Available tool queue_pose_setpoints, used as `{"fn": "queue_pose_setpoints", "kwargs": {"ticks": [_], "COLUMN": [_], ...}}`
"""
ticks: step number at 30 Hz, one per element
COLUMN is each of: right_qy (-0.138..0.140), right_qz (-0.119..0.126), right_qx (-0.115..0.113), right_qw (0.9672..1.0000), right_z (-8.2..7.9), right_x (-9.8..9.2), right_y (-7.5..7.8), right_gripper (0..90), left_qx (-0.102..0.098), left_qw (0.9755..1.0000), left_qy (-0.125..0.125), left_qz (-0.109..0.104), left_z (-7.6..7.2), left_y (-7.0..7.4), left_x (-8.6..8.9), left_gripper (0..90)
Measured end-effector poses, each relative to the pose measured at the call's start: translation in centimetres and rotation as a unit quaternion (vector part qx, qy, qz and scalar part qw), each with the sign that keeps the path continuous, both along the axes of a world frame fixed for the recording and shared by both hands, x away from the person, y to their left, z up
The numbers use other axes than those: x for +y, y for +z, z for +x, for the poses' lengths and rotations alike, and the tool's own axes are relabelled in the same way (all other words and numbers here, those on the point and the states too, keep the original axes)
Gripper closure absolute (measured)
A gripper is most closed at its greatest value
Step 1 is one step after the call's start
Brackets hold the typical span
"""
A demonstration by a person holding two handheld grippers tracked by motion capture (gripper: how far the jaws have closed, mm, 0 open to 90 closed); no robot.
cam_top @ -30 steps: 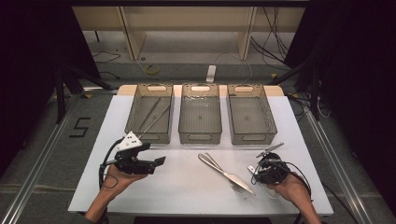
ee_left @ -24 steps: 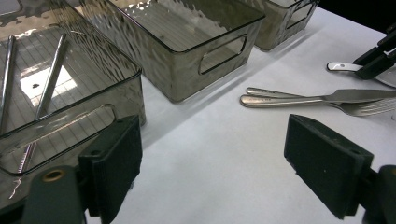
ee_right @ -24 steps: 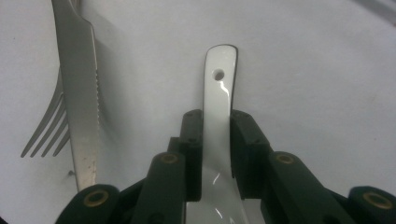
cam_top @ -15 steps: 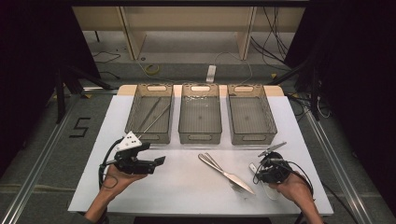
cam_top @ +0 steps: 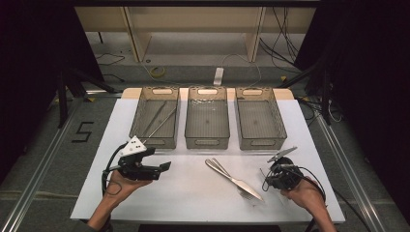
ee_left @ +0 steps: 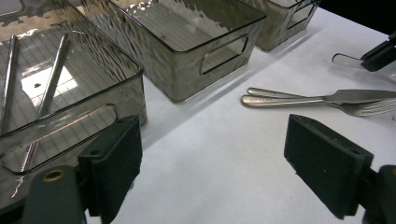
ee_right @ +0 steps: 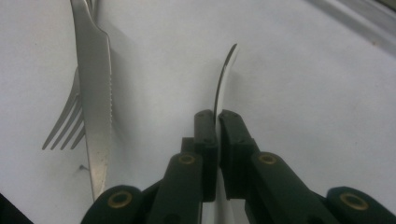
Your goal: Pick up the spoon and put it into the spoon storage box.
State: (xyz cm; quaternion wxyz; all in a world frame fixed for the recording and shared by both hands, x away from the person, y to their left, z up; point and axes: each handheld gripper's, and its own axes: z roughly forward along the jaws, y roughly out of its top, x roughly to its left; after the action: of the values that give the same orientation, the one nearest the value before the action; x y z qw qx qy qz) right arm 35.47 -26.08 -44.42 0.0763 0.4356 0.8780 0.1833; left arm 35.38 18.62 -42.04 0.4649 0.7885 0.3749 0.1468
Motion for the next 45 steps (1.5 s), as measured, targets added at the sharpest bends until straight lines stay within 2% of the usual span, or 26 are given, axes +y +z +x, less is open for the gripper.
{"fn": "queue_pose_setpoints", "kwargs": {"ticks": [2,6,11,20,31,40,45], "right_qy": [0.001,-0.001,0.003,0.011,0.024,0.035,0.030], "right_qz": [0.005,0.017,0.033,0.058,0.099,0.105,0.111], "right_qx": [-0.002,-0.022,-0.048,-0.080,-0.103,-0.114,-0.119], "right_qw": [1.0000,0.9996,0.9983,0.9950,0.9894,0.9873,0.9863], "right_z": [0.0,0.1,1.2,4.6,8.7,11.1,12.6], "right_x": [-0.1,-0.4,-0.1,2.4,6.0,8.5,9.6], "right_y": [0.4,1.5,3.5,5.7,8.0,9.0,9.3], "right_gripper": [87.0,87.0,87.0,86.9,86.9,86.9,86.8], "left_qx": [0.000,-0.001,-0.002,-0.019,-0.021,-0.028,-0.030], "left_qw": [1.0000,1.0000,0.9999,0.9994,0.9984,0.9978,0.9975], "left_qy": [0.002,0.004,0.007,0.004,0.005,0.010,0.012], "left_qz": [-0.002,-0.003,-0.008,-0.029,-0.052,-0.058,-0.063], "left_z": [0.0,0.0,0.0,-0.2,-0.3,-0.4,-0.4], "left_y": [0.0,0.1,0.1,0.4,0.6,0.8,0.8], "left_x": [0.0,0.2,0.3,0.4,0.5,0.7,0.7], "left_gripper": [18.8,18.7,18.7,18.7,18.5,18.1,18.1]}}
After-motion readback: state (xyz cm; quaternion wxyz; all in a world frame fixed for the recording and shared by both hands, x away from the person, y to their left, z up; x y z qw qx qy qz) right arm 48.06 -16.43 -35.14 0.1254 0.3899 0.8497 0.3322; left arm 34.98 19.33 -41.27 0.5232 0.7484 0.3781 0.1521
